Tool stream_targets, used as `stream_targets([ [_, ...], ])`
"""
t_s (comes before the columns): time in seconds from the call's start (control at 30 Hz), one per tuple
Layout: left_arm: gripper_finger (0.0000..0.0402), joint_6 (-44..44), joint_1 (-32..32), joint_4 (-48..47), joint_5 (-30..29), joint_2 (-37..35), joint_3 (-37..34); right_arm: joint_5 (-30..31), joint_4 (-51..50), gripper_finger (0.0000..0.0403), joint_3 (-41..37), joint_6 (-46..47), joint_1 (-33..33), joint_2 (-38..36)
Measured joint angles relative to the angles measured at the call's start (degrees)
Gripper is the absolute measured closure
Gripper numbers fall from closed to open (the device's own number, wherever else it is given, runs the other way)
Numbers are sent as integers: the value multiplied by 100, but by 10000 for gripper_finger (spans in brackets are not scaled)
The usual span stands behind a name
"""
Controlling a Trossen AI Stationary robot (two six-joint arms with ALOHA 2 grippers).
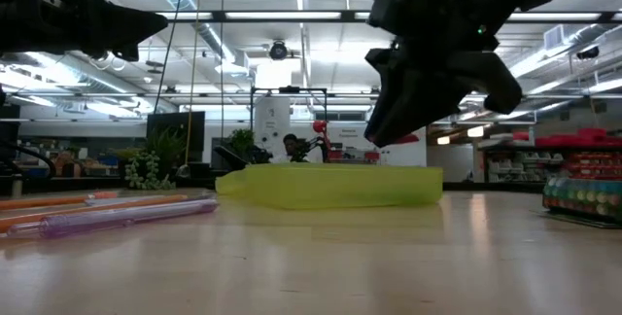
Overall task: Pack school essentials
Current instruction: Put the red eraser into the yellow supply box
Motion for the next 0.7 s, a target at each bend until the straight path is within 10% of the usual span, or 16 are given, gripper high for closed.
stream_targets([
  [0.7,369,0,0,-1,1,0,0,-1576,-154,308,-7,-470,-1147,0],
])
